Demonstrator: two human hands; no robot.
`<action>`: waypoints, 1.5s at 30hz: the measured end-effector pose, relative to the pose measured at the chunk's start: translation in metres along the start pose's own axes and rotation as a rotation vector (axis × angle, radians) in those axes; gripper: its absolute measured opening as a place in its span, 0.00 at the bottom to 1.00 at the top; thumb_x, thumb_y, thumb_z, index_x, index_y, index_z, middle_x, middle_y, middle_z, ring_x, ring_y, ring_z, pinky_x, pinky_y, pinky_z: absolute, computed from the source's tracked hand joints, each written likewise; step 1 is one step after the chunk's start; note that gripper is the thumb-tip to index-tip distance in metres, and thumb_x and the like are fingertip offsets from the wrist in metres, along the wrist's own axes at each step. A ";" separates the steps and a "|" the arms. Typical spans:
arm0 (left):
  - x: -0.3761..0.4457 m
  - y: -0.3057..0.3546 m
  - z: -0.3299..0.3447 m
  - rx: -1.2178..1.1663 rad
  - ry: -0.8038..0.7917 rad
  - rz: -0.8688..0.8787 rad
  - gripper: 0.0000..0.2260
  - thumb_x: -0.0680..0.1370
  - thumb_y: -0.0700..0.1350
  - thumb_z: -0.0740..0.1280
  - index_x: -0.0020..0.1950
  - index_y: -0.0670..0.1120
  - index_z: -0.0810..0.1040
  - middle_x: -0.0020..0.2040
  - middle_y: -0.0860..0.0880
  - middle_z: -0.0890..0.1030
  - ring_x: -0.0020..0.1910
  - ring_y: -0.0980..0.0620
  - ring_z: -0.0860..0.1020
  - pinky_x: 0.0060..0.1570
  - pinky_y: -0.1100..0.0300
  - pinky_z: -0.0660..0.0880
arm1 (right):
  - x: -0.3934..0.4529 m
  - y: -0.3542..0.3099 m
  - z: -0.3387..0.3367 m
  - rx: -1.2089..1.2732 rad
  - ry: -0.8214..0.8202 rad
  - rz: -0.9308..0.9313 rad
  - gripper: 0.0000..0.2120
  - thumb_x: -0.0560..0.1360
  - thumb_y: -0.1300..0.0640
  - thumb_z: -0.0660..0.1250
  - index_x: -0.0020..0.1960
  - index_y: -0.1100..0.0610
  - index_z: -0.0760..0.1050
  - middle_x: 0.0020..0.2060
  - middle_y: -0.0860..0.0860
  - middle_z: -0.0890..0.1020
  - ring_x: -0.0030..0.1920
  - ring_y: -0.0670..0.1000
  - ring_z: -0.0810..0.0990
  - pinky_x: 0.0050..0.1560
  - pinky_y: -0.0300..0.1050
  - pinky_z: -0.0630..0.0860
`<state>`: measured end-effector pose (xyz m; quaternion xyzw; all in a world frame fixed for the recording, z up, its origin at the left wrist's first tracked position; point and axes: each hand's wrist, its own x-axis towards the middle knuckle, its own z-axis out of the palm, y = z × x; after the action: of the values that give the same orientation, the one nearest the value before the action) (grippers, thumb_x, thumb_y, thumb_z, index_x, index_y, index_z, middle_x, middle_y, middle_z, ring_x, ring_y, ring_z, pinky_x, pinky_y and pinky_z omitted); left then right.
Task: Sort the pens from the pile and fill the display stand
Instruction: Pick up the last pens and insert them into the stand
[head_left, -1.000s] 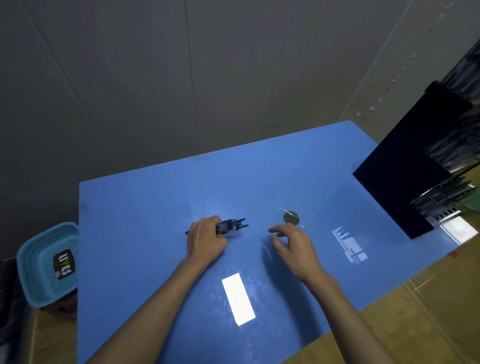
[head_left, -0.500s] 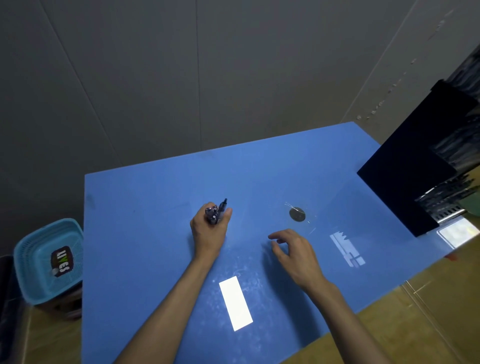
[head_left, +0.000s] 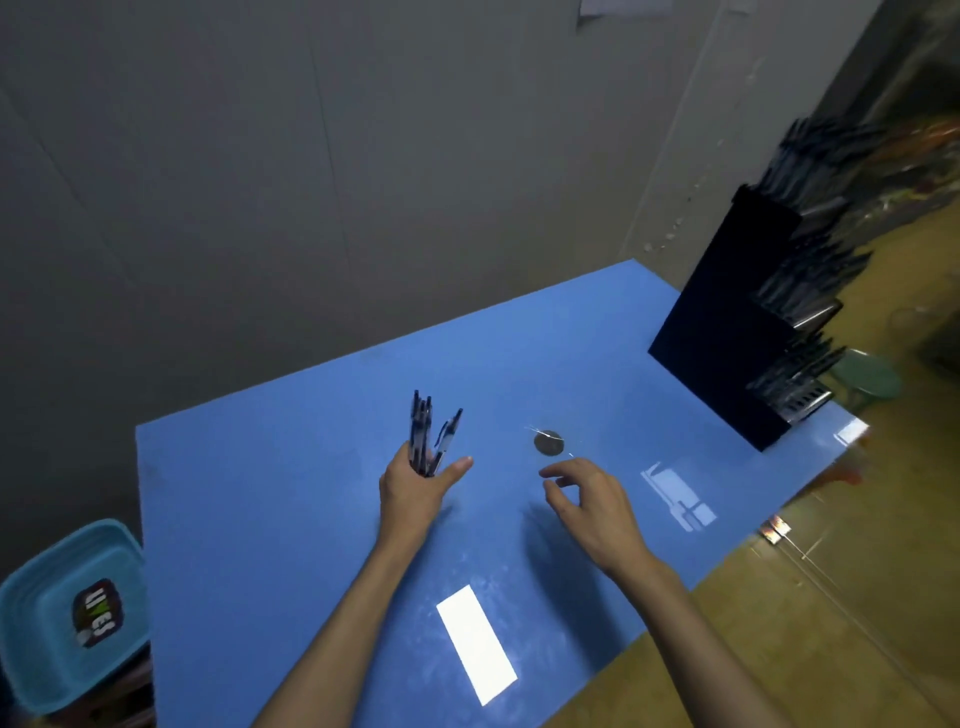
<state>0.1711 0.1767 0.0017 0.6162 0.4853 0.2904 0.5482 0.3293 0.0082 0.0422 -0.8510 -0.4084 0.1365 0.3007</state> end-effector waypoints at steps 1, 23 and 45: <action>-0.003 0.006 0.005 -0.003 -0.042 -0.010 0.20 0.69 0.54 0.81 0.42 0.44 0.74 0.37 0.50 0.75 0.36 0.51 0.74 0.39 0.58 0.72 | -0.001 0.000 -0.007 0.010 0.019 0.013 0.09 0.78 0.55 0.67 0.56 0.49 0.82 0.54 0.42 0.81 0.52 0.43 0.80 0.50 0.37 0.69; -0.140 0.125 0.219 0.084 -0.520 0.131 0.16 0.73 0.44 0.74 0.38 0.48 0.66 0.31 0.51 0.66 0.30 0.51 0.63 0.33 0.56 0.61 | -0.111 0.140 -0.196 0.100 0.409 0.175 0.08 0.78 0.55 0.68 0.56 0.49 0.82 0.50 0.41 0.82 0.49 0.39 0.80 0.52 0.45 0.78; -0.261 0.185 0.446 0.072 -0.326 0.134 0.11 0.72 0.42 0.71 0.38 0.48 0.68 0.32 0.52 0.67 0.33 0.52 0.64 0.37 0.54 0.64 | -0.131 0.352 -0.374 0.119 0.373 0.075 0.09 0.77 0.54 0.68 0.55 0.48 0.82 0.49 0.41 0.82 0.46 0.40 0.80 0.50 0.45 0.79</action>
<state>0.5256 -0.2252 0.1217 0.7054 0.3579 0.2052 0.5764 0.6412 -0.4137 0.1136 -0.8569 -0.3051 0.0116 0.4154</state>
